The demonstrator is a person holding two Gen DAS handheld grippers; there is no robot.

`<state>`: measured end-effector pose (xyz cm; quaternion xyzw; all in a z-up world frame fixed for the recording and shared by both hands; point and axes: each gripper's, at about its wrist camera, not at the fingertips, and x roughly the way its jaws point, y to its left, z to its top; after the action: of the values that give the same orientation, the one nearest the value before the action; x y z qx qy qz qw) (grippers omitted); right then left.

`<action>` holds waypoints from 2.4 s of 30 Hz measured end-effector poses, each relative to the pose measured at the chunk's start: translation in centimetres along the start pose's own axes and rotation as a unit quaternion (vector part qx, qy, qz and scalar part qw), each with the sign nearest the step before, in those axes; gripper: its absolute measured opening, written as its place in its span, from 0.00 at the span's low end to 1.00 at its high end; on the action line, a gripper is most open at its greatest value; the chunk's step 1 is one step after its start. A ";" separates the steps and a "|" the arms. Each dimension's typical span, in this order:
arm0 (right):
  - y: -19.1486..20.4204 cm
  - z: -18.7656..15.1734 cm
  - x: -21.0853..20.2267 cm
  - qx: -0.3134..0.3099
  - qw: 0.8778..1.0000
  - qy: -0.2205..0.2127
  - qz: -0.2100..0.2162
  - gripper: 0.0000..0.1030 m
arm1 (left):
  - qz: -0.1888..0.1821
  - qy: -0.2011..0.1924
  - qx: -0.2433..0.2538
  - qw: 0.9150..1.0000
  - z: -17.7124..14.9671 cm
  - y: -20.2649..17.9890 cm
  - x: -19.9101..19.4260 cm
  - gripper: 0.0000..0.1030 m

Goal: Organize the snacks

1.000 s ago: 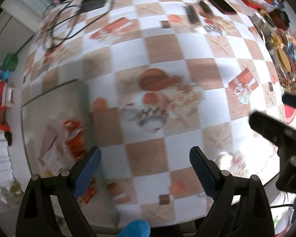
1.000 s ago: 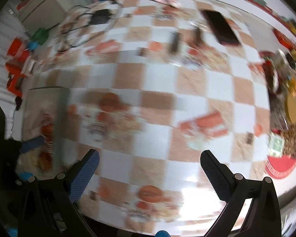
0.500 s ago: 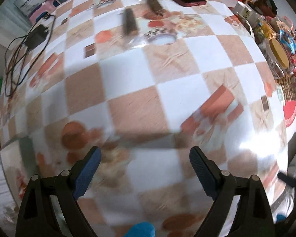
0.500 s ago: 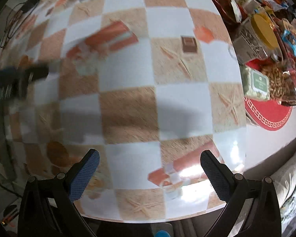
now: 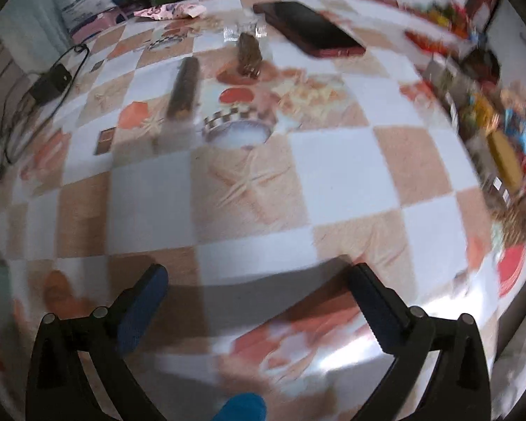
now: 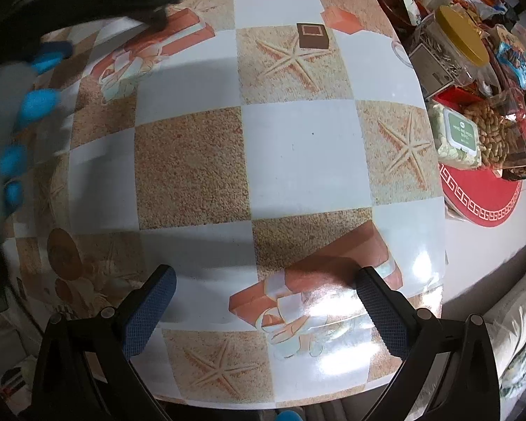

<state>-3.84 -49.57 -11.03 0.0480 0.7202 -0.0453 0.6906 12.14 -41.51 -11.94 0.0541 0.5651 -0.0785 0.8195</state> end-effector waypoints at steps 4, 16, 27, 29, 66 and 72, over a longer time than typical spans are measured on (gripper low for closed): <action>0.1 -0.1 0.0 0.000 1.000 -0.002 0.000 1.00 | 0.007 -0.073 -0.017 0.997 -0.9 -1.0 -0.1 1.00; -0.8 0.4 0.6 0.002 1.000 -0.002 0.002 1.00 | 0.006 -0.130 -0.015 0.991 -0.7 -1.2 0.3 1.00; -0.5 -0.3 0.4 0.003 1.000 -0.015 0.001 1.00 | 0.005 -0.130 -0.015 0.991 -0.6 -1.2 0.2 1.00; -0.4 -0.4 0.4 0.003 1.000 -0.015 0.001 1.00 | 0.005 -0.130 -0.015 0.991 -0.7 -1.2 0.3 1.00; -0.7 0.2 0.7 0.012 1.000 0.000 0.000 1.00 | 0.004 -0.130 -0.014 0.991 -0.7 -1.2 0.5 1.00; -0.7 0.4 0.8 0.013 1.000 0.003 0.000 1.00 | 0.003 -0.130 -0.014 0.991 -0.8 -1.3 0.6 1.00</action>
<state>-3.60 -50.31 -11.85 0.0568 0.7218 -0.0544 0.6877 11.37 -42.64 -12.76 0.0341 0.4546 -0.0746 0.8869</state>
